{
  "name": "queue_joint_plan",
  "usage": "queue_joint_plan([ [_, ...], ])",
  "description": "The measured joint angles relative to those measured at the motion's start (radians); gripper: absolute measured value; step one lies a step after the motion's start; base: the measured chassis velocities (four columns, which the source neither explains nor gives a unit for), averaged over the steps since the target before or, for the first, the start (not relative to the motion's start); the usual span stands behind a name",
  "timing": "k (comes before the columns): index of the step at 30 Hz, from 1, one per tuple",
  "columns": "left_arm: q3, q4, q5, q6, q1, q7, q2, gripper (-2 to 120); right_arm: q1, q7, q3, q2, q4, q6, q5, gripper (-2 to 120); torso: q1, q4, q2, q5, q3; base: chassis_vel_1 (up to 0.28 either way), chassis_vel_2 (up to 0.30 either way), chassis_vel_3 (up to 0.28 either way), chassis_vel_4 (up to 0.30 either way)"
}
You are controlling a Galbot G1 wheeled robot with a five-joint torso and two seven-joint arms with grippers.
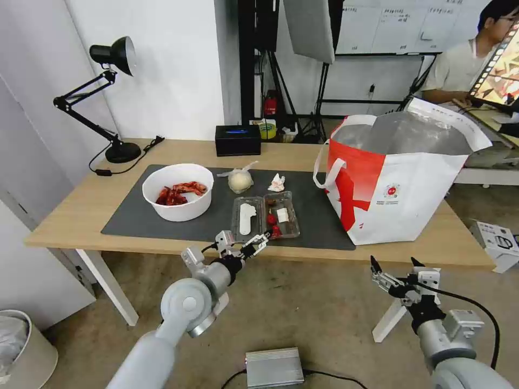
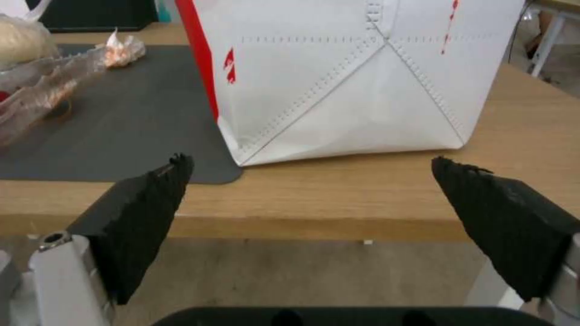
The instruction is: Pick up the trash from the table and place it into the takeout bag.
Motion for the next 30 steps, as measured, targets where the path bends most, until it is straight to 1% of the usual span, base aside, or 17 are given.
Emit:
queue_joint_plan([
  [16,0.004,0.011,0.041,-0.054,-0.003,0.068,0.004,100,-0.001,-0.004,-0.004,0.005,-0.004,0.004,-0.017,100,0.000,-0.0002,0.000,0.0000,0.000,0.000,0.000,0.000,0.000],
  [19,0.009,0.018,0.067,-0.077,-0.008,0.095,0.004,100,-0.002,-0.006,-0.006,0.007,-0.004,0.005,-0.017,100,0.000,-0.0002,0.000,0.0000,0.000,0.000,0.000,0.000,0.000],
  [20,0.009,0.018,0.067,-0.077,-0.008,0.095,0.004,100,-0.002,-0.006,-0.006,0.007,-0.004,0.005,-0.017,100,0.000,-0.0002,0.000,0.0000,0.000,0.000,0.000,0.000,0.000],
  [25,0.021,0.022,0.113,-0.110,-0.013,0.146,0.008,100,-0.005,-0.012,-0.006,0.011,-0.005,0.010,-0.018,100,0.000,-0.0002,0.000,0.0000,0.000,0.000,0.000,0.000,0.000],
  [26,0.021,0.022,0.113,-0.110,-0.013,0.146,0.008,100,-0.005,-0.012,-0.006,0.011,-0.005,0.010,-0.018,100,0.000,-0.0002,0.000,0.0000,0.000,0.000,0.000,0.000,0.000],
  [28,0.030,0.031,0.143,-0.131,-0.016,0.180,0.008,100,-0.006,-0.014,-0.006,0.013,-0.006,0.012,-0.018,100,0.000,-0.0002,0.000,0.0000,0.000,0.000,0.000,0.000,0.000],
  [30,0.034,0.035,0.150,-0.137,-0.018,0.190,0.008,100,-0.006,-0.014,-0.006,0.013,-0.006,0.013,-0.018,100,0.000,-0.0002,0.000,0.0000,0.000,0.000,0.000,0.000,0.000],
])
